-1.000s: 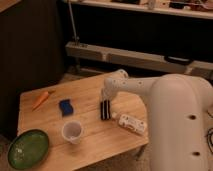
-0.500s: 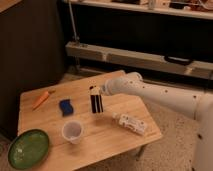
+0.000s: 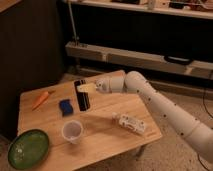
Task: Place the eraser in the ceramic cup
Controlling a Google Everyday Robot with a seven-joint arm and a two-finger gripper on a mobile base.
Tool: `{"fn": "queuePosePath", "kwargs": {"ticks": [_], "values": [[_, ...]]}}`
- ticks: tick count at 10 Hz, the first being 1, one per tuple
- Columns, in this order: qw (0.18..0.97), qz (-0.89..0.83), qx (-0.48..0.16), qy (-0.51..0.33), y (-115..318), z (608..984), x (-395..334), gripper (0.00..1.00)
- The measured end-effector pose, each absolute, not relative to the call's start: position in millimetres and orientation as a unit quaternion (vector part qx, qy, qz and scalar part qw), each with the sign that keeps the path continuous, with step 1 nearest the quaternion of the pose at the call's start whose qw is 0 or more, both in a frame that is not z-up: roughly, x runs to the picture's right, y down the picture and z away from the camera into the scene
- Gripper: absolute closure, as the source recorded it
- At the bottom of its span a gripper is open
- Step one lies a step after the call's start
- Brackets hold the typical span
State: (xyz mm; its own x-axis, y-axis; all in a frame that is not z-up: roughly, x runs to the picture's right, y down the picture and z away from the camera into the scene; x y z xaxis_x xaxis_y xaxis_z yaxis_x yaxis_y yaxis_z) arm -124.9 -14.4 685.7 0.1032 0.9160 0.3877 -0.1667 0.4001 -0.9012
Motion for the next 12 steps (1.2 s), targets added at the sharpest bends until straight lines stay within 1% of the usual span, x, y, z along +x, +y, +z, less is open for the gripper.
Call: {"fn": "queuePosePath", "kwargs": {"ticks": [1,2,4,6,8,10,12], "values": [[0.645,0.367,-0.360,-0.565,-7.9,662.6,-139.0,1.00],[0.638,0.335,-0.358,-0.593,-4.1,647.2,-145.0,1.00],[0.628,0.299,-0.353,-0.626,-1.1,628.4,-151.0,1.00],[0.628,0.297,-0.353,-0.627,-0.9,628.3,-150.0,1.00],[0.626,0.280,-0.364,-0.631,8.4,623.5,-150.3,1.00],[0.630,0.258,-0.377,-0.628,38.9,607.2,-157.6,1.00],[0.633,0.245,-0.379,-0.629,55.2,599.9,-155.7,1.00]]}}
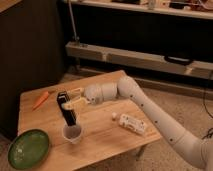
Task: Place the eraser in the ceramic cup
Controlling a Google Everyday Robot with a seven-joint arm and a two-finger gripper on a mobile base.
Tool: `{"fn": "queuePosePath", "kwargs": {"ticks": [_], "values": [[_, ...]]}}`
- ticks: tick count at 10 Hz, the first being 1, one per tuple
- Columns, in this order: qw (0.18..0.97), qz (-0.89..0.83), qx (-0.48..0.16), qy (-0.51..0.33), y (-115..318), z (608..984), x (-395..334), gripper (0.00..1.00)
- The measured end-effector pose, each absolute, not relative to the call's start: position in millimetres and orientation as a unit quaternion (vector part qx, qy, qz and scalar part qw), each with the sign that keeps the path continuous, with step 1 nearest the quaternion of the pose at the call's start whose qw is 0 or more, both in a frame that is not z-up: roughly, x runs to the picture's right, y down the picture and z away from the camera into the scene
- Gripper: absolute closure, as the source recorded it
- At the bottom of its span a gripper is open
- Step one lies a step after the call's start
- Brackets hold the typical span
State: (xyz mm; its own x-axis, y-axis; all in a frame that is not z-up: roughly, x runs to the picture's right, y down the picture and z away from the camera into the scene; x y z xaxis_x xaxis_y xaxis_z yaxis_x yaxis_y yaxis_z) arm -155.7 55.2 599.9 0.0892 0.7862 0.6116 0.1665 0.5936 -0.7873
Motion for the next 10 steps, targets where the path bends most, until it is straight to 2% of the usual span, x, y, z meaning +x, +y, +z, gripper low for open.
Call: {"fn": "queuePosePath", "kwargs": {"ticks": [5,6,10], "values": [[0.648,0.212,-0.375,-0.629,72.5,612.8,-153.6,1.00],[0.646,0.205,-0.379,-0.631,77.8,616.6,-155.9,0.97],[0.633,0.192,-0.387,-0.642,88.2,626.7,-161.8,0.57]]}}
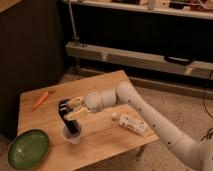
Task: Place the eraser in the ceramic cup
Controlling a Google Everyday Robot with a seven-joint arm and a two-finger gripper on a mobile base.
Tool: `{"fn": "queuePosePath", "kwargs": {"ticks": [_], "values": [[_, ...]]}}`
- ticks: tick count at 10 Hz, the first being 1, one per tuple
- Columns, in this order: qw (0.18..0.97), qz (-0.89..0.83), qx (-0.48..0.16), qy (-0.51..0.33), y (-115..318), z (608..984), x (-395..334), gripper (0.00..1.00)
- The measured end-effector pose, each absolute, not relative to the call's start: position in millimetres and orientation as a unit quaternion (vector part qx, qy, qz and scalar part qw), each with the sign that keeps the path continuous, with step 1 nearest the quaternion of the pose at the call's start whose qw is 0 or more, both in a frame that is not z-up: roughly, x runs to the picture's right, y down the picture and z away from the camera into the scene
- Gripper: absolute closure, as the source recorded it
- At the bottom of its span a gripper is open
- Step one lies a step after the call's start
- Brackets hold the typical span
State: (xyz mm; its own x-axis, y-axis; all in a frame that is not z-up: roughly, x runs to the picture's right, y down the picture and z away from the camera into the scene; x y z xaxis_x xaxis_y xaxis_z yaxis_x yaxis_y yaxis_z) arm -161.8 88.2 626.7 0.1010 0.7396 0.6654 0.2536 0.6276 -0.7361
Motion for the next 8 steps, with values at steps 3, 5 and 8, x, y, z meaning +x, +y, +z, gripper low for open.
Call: {"fn": "queuePosePath", "kwargs": {"ticks": [3,5,8], "values": [[0.627,0.179,-0.396,-0.646,94.0,629.2,-169.8,0.26],[0.630,0.174,-0.398,-0.644,96.6,629.7,-171.1,0.20],[0.641,0.155,-0.394,-0.640,92.1,621.4,-171.0,0.20]]}}
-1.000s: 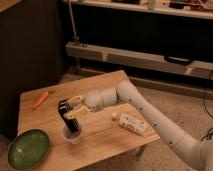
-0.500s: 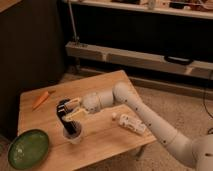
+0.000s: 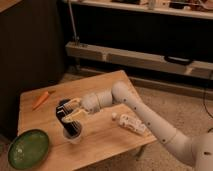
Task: Place the eraser in the ceramic cup
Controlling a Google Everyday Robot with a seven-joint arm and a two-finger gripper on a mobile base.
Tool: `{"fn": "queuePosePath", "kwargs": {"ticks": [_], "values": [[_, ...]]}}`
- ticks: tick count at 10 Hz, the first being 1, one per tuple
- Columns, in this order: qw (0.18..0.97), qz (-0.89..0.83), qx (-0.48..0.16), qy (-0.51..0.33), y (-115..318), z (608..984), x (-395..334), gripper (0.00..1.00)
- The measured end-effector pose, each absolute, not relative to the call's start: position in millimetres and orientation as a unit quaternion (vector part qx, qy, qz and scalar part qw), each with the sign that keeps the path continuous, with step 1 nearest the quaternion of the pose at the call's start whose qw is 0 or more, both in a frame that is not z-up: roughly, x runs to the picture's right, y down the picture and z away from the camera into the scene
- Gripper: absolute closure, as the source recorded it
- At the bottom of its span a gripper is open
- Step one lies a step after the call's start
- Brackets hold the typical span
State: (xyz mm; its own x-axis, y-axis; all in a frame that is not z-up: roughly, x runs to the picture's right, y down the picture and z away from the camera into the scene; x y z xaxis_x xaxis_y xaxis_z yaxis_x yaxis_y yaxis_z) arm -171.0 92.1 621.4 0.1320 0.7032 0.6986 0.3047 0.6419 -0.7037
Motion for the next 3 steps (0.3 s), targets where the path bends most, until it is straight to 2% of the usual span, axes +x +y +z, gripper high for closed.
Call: {"fn": "queuePosePath", "kwargs": {"ticks": [3], "values": [[0.650,0.132,-0.356,-0.658,69.2,596.0,-172.3,0.20]]}}
